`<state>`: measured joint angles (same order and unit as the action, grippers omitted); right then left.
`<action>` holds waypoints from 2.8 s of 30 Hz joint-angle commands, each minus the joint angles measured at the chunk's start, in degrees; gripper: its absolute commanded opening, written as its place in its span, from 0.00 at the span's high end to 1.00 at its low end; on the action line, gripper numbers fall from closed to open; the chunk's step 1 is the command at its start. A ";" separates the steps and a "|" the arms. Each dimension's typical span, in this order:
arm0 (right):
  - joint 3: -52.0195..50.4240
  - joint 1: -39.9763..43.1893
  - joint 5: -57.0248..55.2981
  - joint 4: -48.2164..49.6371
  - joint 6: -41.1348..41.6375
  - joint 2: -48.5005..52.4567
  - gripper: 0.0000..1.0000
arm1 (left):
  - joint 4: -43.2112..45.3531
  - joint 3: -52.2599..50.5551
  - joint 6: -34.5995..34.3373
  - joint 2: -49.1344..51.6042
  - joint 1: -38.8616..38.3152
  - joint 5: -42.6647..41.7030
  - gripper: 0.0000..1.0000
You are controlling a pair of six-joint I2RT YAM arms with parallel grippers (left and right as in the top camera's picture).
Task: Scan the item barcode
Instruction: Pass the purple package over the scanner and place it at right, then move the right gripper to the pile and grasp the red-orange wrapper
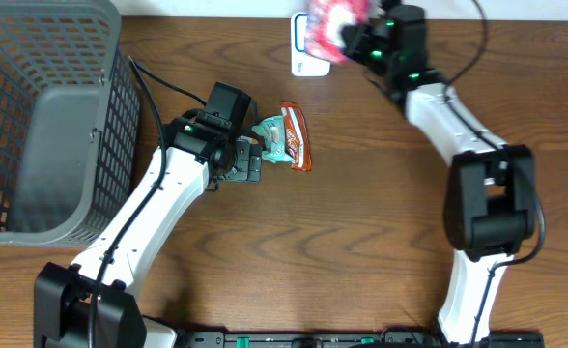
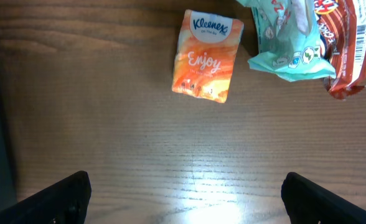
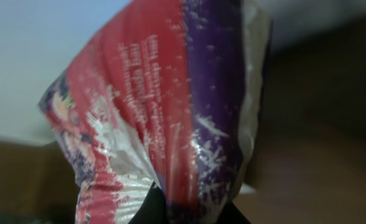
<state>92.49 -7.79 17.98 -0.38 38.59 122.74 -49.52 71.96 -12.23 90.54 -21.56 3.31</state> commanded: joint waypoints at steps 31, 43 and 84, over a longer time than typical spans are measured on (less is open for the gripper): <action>0.39 25.14 38.73 3.82 8.55 -3.58 0.14 | -0.15 0.31 -0.57 0.00 -0.11 0.13 0.02; 0.39 2.71 21.55 -30.93 -14.73 -3.56 0.25 | -0.15 0.31 -0.57 0.00 -0.11 0.13 0.02; -1.42 -24.30 -24.63 -39.78 -16.20 2.19 0.99 | -0.15 0.31 -0.55 0.00 -0.11 0.13 0.02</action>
<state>91.31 -32.77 -4.12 -39.22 22.46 124.36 -49.50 71.96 -12.23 90.54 -21.56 3.31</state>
